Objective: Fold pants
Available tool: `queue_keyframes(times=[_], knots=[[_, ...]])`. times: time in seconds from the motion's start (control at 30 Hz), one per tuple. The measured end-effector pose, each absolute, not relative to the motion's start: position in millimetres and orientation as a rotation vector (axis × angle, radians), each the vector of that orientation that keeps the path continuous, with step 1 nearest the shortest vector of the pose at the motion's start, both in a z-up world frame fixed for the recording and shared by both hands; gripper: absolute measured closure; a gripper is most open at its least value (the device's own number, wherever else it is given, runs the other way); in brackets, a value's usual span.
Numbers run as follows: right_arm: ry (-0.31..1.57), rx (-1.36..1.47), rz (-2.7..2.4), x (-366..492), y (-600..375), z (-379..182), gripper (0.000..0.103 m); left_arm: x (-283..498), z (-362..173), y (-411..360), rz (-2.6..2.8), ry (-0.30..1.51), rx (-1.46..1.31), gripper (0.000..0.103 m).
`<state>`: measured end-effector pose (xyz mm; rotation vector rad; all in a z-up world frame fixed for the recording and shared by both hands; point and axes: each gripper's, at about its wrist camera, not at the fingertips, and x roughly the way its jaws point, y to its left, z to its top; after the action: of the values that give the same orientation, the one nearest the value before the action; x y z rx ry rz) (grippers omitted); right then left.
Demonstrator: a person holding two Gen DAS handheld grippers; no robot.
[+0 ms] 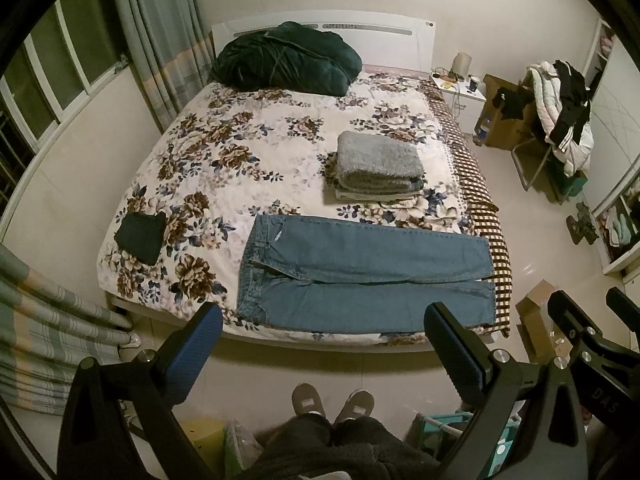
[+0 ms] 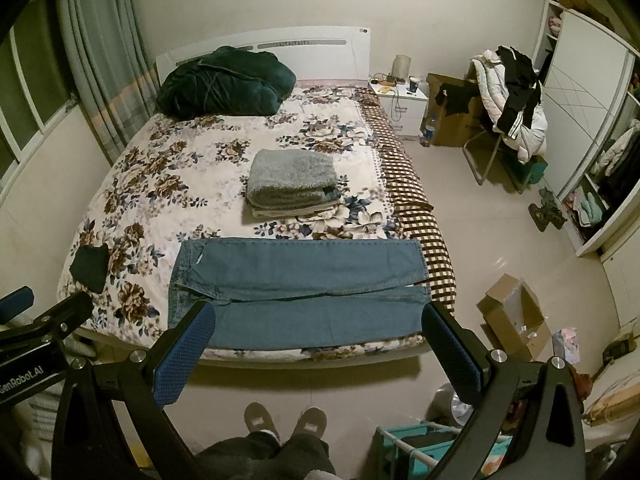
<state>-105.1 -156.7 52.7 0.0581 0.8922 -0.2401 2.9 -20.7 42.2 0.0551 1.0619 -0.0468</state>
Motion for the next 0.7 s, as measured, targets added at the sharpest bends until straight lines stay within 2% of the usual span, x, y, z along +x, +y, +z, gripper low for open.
queue_keyframes(times=[0.7], knots=[[0.895,0.057,-0.236,-109.5,-152.4,57.3,0.0,-1.5,41.1,-15.2,-0.048,1.065,0.05,0.0]])
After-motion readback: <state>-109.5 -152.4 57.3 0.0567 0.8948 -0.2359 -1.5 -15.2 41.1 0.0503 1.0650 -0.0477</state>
